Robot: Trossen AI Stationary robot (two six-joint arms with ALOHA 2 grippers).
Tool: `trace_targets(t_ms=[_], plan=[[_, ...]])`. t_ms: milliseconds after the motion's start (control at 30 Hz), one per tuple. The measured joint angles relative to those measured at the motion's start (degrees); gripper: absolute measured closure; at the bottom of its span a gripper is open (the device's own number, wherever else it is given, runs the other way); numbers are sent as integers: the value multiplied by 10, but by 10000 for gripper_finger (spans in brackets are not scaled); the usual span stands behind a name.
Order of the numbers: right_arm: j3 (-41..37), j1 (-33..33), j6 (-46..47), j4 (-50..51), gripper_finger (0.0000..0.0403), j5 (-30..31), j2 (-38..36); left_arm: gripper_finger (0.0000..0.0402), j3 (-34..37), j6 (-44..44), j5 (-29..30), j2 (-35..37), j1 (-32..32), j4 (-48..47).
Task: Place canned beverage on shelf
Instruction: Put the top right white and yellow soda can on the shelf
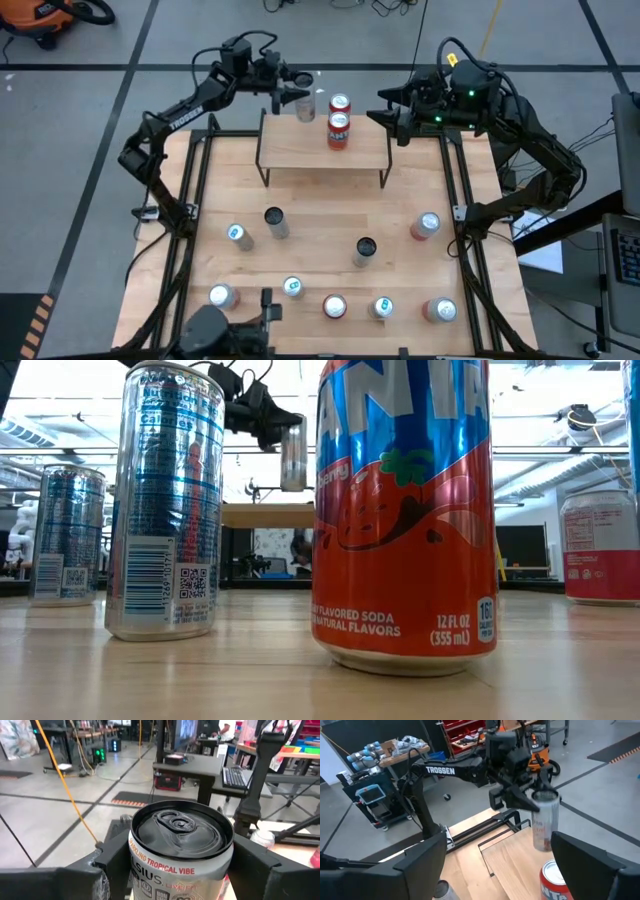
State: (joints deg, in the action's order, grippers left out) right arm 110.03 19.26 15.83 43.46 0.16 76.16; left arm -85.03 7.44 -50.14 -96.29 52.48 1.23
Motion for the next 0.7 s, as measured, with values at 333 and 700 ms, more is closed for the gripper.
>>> trace_targets(t_ms=[333,700], plan=[[0,0,-1,0,69,0,1,144,36,34,36,-21,-13,44],[0,0,6,1,69,0,2,144,37,34,29,-55,-14,55]])
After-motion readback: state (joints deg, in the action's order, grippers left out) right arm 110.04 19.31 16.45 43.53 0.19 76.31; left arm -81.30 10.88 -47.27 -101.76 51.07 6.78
